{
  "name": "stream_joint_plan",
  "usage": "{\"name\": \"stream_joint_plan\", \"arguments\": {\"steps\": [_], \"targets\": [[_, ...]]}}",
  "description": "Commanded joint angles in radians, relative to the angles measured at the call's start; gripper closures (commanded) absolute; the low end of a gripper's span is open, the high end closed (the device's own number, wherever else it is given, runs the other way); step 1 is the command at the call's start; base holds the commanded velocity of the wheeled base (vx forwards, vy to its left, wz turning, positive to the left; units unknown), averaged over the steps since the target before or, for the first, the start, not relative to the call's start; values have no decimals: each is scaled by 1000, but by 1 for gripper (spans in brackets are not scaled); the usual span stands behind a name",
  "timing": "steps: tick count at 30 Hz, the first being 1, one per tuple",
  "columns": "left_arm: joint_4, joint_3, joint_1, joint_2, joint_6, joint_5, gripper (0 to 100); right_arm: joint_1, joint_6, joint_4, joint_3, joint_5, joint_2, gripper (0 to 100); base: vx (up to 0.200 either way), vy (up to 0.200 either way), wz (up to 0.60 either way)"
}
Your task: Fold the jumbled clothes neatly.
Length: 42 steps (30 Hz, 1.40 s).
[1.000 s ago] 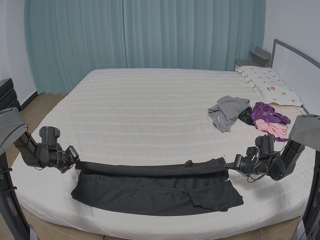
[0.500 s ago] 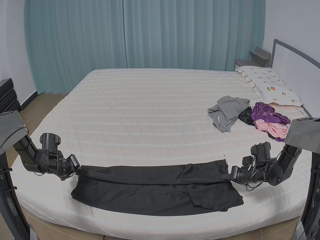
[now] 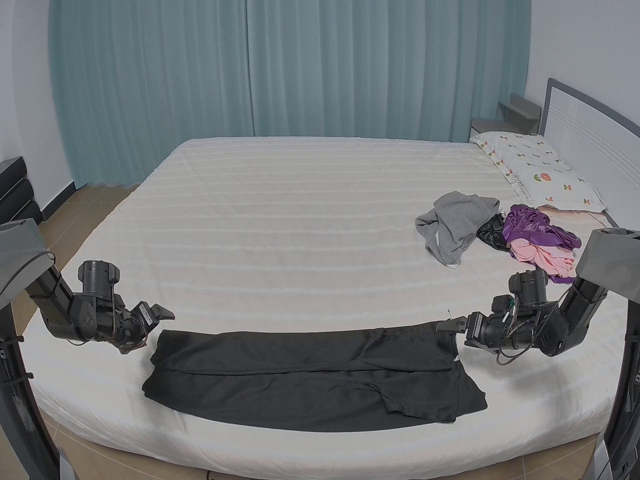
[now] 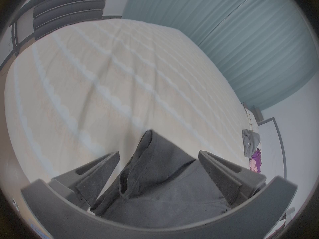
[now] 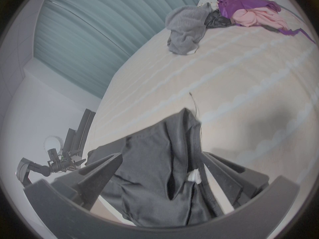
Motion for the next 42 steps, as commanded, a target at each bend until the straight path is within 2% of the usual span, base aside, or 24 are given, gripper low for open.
{"name": "stream_joint_plan", "arguments": {"steps": [1, 5, 10, 18, 19, 25, 26, 34, 38, 42], "targets": [[3, -72, -2, 31, -2, 6, 0, -20, 9, 13, -61, -7, 36, 0, 0, 0, 0], [4, -151, -23, 105, 1, 15, 0, -24, 23, 52, -122, -8, 74, 0, 0, 0, 0], [1, -198, -49, 163, 5, 75, 0, -20, 30, 79, -182, -80, 114, 0, 0, 0, 0], [-1, -200, -61, 187, 8, 94, 0, -17, 30, 90, -205, -90, 137, 0, 0, 0, 0], [-1, -197, -61, 187, 10, 94, 100, -15, 30, 92, -210, -90, 140, 0, 0, 0, 0], [-4, -198, -52, 187, 1, 96, 100, -3, 30, 93, -246, -111, 184, 0, 0, 0, 0], [-2, -200, -48, 187, -1, 96, 100, 0, 30, 93, -253, -116, 190, 100, 0, 0, 0], [-4, -192, -31, 180, -39, 101, 100, -3, 35, 84, -256, -120, 194, 100, 0, 0, 0], [-4, -191, -29, 180, -44, 101, 100, -12, 78, 81, -257, -123, 183, 100, 0, 0, 0], [-2, -191, -29, 180, -44, 101, 100, -18, 84, 81, -256, -122, 177, 100, 0, 0, 0]]}}
